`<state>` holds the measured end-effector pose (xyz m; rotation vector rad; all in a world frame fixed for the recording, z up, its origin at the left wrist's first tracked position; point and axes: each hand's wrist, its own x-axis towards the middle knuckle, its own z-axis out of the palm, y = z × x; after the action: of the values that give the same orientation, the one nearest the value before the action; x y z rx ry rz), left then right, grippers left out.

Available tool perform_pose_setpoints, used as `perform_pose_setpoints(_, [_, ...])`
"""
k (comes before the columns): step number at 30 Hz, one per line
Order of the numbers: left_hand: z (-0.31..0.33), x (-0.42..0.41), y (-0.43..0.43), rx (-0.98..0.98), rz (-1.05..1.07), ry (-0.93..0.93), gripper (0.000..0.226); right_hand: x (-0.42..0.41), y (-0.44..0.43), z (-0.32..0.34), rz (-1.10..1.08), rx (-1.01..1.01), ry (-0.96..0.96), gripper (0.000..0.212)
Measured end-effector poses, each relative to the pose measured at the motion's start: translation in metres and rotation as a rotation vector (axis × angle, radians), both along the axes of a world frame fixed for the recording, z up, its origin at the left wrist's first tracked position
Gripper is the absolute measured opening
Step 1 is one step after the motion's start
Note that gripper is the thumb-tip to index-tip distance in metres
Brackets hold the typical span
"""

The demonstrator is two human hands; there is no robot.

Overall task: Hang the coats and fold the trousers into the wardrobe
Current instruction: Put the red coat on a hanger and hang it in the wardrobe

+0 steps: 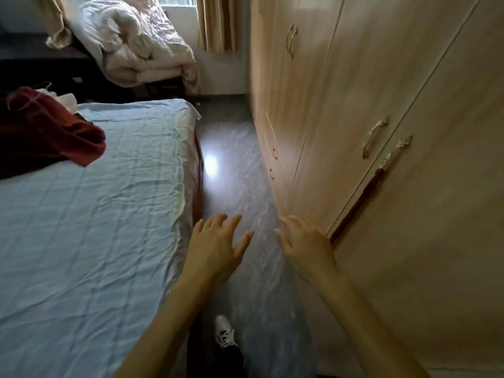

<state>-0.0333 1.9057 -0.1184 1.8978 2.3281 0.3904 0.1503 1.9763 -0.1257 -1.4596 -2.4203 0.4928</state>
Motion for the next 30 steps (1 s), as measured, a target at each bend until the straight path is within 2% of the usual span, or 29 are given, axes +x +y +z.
perform_pose_setpoints(6, [0.0, -0.07, 0.093, 0.027, 0.046, -0.085, 0.079, -0.075, 0.094, 0.004, 0.036, -0.025, -0.06, 0.044])
perform_pose_setpoints(10, [0.01, -0.127, 0.158, 0.061, 0.079, -0.078, 0.076, -0.128, 0.167, 0.017, 0.073, -0.005, -0.061, 0.053])
perform_pose_setpoints(13, [0.013, -0.158, 0.2, 0.057, 0.091, -0.062, 0.077, -0.161, 0.215, 0.022, 0.087, -0.01, -0.024, 0.046])
perform_pose_setpoints(21, [-0.007, -0.208, 0.343, -0.013, 0.141, -0.062, 0.081, -0.219, 0.372, -0.008, 0.11, -0.065, 0.07, 0.042])
perform_pose_setpoints(30, [0.016, -0.243, 0.53, 0.009, 0.227, -0.036, 0.063, -0.269, 0.578, 0.009, 0.17, -0.059, 0.136, 0.045])
